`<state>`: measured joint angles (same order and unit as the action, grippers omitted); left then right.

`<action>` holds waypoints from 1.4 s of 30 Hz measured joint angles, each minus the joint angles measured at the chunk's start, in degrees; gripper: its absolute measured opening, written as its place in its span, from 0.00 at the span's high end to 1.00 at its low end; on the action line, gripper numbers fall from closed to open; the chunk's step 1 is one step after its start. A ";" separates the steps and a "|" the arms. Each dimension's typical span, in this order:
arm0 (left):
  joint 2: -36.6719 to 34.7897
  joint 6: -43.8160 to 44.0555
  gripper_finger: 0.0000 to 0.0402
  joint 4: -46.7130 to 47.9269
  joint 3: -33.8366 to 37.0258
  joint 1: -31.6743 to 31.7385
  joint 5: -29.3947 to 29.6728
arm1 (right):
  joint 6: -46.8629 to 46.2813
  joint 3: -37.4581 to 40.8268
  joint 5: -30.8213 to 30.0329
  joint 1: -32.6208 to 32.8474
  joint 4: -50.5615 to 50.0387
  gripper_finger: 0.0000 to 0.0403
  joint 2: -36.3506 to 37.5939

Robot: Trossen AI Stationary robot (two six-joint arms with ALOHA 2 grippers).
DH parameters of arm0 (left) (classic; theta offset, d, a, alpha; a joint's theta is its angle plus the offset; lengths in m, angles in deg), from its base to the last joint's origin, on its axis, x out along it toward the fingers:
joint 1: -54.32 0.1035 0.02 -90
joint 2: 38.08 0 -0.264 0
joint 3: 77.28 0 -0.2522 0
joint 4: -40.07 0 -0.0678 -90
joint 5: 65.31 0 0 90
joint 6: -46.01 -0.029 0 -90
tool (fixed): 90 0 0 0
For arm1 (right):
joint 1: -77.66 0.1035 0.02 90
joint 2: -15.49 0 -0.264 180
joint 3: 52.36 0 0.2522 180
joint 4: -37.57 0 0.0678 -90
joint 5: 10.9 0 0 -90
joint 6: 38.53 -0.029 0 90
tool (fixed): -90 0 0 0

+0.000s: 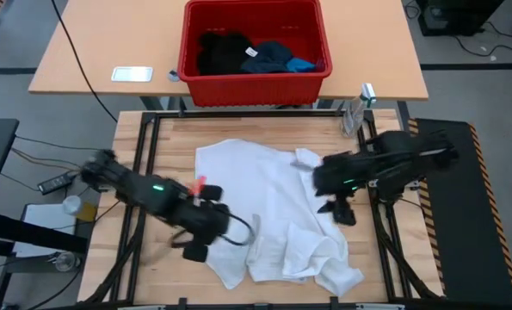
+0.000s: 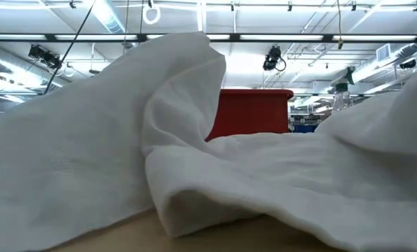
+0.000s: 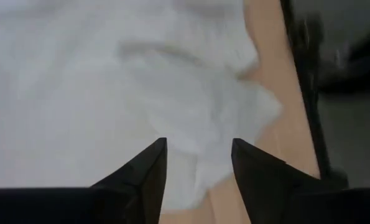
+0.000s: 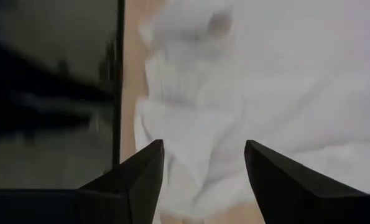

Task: Fold Laundry from Bin
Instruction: Fold the white polo shirt

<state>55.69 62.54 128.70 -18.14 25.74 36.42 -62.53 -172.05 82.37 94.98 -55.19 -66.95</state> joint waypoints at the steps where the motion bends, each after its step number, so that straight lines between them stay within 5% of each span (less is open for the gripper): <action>1: -2.59 0.81 0.57 -2.77 2.50 -0.35 1.21 | -1.27 2.69 -3.06 0.53 3.15 0.43 2.82; 6: -10.76 5.59 0.60 -15.50 16.49 -1.25 1.75 | -6.90 19.77 -14.13 2.85 16.96 0.43 15.14; 10: -12.25 7.50 0.60 -25.30 25.62 -5.63 -3.23 | -12.76 31.72 -13.37 3.76 24.63 0.43 21.99; 21: -3.52 6.84 0.60 -36.41 36.43 -15.78 -0.04 | -17.04 51.69 -13.83 9.13 41.87 0.43 22.70; 38: 12.22 -9.00 0.60 -49.46 36.25 -16.45 3.41 | -19.79 53.35 -19.74 9.33 51.14 0.49 20.98; 42: 13.67 -10.89 0.60 -51.87 36.25 -14.78 -1.79 | -20.01 53.35 -19.74 9.33 51.92 0.49 20.95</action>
<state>69.37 51.65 76.82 18.11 10.96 34.63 -82.54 -118.70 62.63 104.31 -3.27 -46.00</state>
